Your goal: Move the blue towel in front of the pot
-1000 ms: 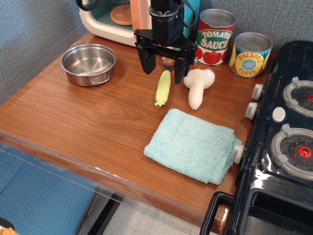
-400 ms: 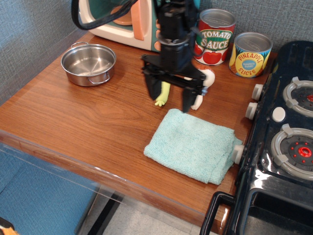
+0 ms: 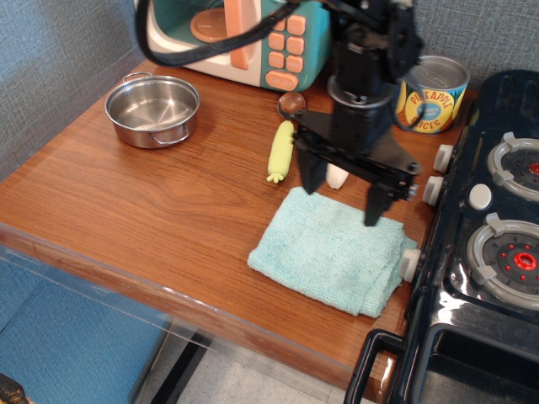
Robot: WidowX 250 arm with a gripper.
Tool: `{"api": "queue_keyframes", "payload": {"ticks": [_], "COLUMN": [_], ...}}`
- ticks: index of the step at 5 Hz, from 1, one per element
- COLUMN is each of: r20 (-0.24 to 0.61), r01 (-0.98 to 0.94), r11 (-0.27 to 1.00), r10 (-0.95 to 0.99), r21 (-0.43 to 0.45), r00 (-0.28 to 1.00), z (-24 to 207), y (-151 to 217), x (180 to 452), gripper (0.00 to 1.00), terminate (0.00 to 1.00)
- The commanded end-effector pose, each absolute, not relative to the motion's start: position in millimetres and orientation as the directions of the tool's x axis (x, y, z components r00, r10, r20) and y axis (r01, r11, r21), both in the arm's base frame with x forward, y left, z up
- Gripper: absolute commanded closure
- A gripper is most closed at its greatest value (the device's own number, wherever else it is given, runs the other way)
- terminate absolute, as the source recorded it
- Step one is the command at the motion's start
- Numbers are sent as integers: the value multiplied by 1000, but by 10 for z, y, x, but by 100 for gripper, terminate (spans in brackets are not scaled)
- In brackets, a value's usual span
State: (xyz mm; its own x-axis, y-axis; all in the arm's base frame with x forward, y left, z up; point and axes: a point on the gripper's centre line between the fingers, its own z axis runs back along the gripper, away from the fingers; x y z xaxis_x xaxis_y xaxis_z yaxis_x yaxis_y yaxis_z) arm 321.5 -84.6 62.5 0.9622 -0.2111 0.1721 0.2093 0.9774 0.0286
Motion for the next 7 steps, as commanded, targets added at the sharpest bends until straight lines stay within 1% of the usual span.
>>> {"api": "queue_keyframes", "payload": {"ticks": [1, 2, 3, 4, 5, 6, 7], "r20": [122, 68, 56, 49, 47, 47, 51], "r01": [182, 187, 192, 173, 137, 95, 72], "r11": [982, 980, 979, 984, 990, 995, 996], "r10": [-187, -192, -195, -176, -139, -97, -75], "r21": [56, 68, 62, 52, 42, 43, 62], "r00": [975, 979, 979, 983, 989, 994, 996], "z": [315, 89, 15, -29, -30, -4, 33], "y": [-857, -800, -798, -671, -460, -238, 83], "x": [3073, 3007, 2966, 2825, 2597, 2441, 2313], "gripper": [0, 0, 0, 0, 0, 0, 0], "terminate": [0, 0, 0, 0, 0, 0, 0]}}
